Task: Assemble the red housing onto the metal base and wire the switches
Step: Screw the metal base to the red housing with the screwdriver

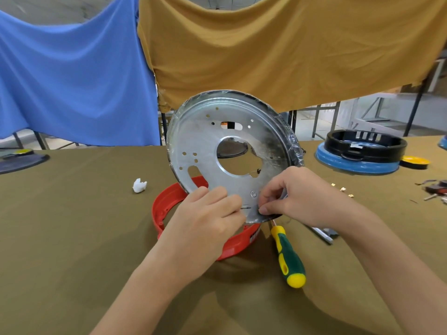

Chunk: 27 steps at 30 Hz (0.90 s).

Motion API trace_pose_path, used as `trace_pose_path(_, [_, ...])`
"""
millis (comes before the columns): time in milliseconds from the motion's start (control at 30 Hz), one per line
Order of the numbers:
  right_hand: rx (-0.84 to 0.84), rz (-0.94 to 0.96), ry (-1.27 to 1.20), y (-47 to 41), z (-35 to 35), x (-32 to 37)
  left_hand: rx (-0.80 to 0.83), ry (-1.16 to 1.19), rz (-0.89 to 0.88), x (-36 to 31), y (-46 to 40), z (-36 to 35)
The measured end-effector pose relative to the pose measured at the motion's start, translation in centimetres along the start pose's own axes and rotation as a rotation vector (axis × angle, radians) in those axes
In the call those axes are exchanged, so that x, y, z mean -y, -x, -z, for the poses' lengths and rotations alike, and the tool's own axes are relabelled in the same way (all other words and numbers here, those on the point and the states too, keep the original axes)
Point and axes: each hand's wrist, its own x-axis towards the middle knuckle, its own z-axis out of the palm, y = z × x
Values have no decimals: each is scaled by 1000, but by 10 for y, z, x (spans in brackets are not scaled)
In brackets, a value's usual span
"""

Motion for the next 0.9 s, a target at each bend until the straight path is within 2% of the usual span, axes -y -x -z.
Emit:
trace_pose_path(200, [-121, 48, 28, 0, -4, 4, -58, -3, 11, 2, 2, -2])
trace_pose_path(500, [-11, 148, 119, 6, 4, 7, -65, 69, 59, 6, 4, -4])
trace_pose_path(700, [-12, 182, 138, 12, 3, 10, -93, 104, 133, 13, 6, -3])
trace_pose_path(800, [-73, 251, 228, 11, -2, 8, -113, 124, 182, 17, 8, -3])
trace_pose_path(900, [-226, 336, 280, 6, -9, 7, -165, 163, 255, 21, 10, -5])
